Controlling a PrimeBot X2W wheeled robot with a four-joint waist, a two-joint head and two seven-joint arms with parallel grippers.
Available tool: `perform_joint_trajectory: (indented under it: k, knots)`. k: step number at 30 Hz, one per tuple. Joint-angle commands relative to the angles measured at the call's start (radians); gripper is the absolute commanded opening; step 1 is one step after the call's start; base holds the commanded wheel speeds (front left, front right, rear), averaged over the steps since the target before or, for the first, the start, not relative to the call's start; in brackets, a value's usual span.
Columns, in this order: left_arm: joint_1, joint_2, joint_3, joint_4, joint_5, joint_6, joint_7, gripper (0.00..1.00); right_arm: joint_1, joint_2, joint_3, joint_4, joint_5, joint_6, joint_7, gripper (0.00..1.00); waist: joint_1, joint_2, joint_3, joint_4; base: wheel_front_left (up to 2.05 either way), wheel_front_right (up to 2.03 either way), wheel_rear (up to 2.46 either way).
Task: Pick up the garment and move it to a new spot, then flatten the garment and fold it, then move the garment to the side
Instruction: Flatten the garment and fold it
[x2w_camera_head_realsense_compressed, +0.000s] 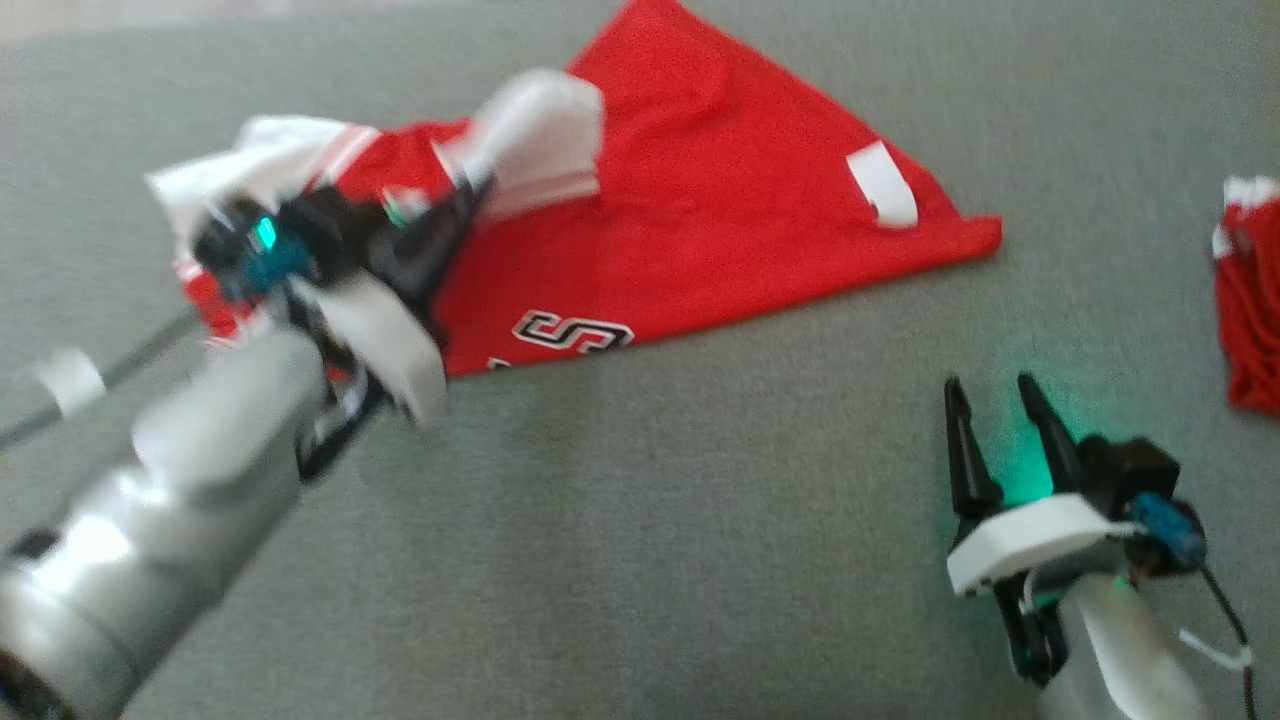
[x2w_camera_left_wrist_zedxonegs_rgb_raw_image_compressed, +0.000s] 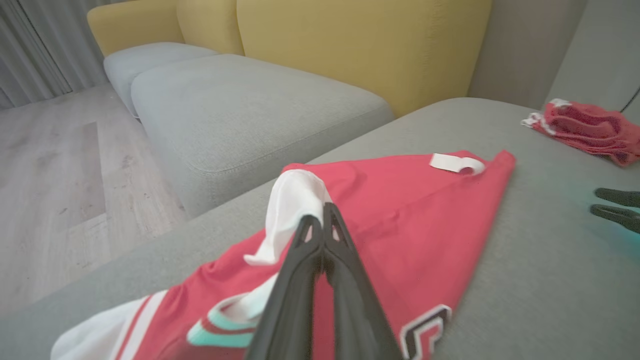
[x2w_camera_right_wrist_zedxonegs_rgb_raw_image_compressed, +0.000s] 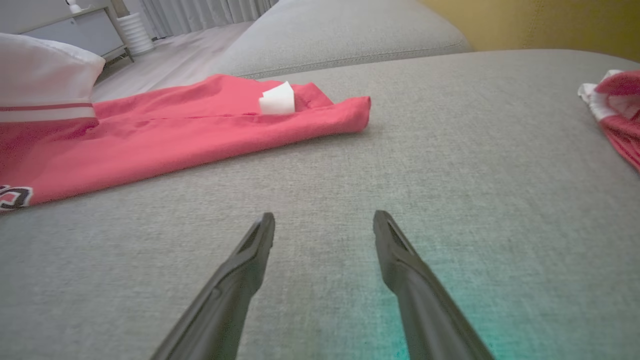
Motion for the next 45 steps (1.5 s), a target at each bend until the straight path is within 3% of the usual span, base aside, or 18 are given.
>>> perform_joint_trajectory:
  k: [1,4,10,11,12,18,24,28,33,45]
  knots:
    - [0.002,0.053,0.007,-0.045,-0.020,0.002,-0.016,0.00,0.006,0.001,0.020,-0.021,0.007,-0.001,-0.005,1.00,0.0001,0.0000,-0.092,0.058,0.00,0.00,0.00]
    - [0.137,0.102,-0.069,-0.146,-0.075,0.002,-0.038,0.00,0.057,0.001,0.019,-0.001,0.021,-0.001,-0.005,1.00,0.0001,0.0000,-0.185,0.091,0.00,0.00,0.00]
    - [0.348,0.142,-0.106,-0.228,-0.139,0.006,-0.051,0.00,0.105,0.001,0.001,0.003,0.025,-0.001,-0.005,1.00,0.0001,0.0000,-0.236,0.116,0.00,0.00,0.00]
    - [0.378,0.143,-0.110,-0.221,-0.139,0.010,-0.052,0.41,0.110,0.001,-0.002,0.003,0.024,-0.001,-0.005,1.00,0.0001,0.0000,-0.239,0.119,0.00,0.00,0.00]
    - [0.406,0.141,-0.111,-0.212,-0.145,0.017,-0.052,0.98,0.114,0.001,-0.005,0.002,0.022,-0.001,-0.005,1.00,0.0001,0.0000,-0.239,0.121,0.00,0.00,0.00]
    - [0.475,0.125,-0.071,-0.175,-0.155,0.075,-0.058,1.00,0.116,0.001,-0.011,-0.004,0.012,-0.001,-0.005,1.00,0.0001,0.0000,-0.238,0.133,0.00,0.00,0.00]
    - [0.481,0.129,0.155,-0.220,-0.049,0.193,-0.060,1.00,0.100,0.001,-0.007,-0.026,0.016,-0.001,-0.005,1.00,0.0001,0.0000,-0.239,0.131,0.00,0.00,0.00]
    - [0.526,0.113,0.286,-0.243,0.015,0.237,-0.060,1.00,0.095,0.001,0.000,-0.045,0.023,-0.001,-0.005,1.00,0.0001,0.0000,-0.242,0.112,0.00,0.00,0.00]
    - [0.575,0.060,0.342,-0.207,0.057,0.212,-0.060,1.00,0.098,0.001,0.012,-0.053,0.030,-0.001,-0.005,1.00,0.0001,0.0000,-0.236,0.088,0.00,0.00,0.00]
    - [0.528,-0.103,0.361,0.007,0.152,0.118,-0.060,1.00,0.076,0.001,0.017,-0.044,0.001,-0.001,-0.005,1.00,0.0001,0.0000,-0.172,0.051,0.00,0.00,0.00]
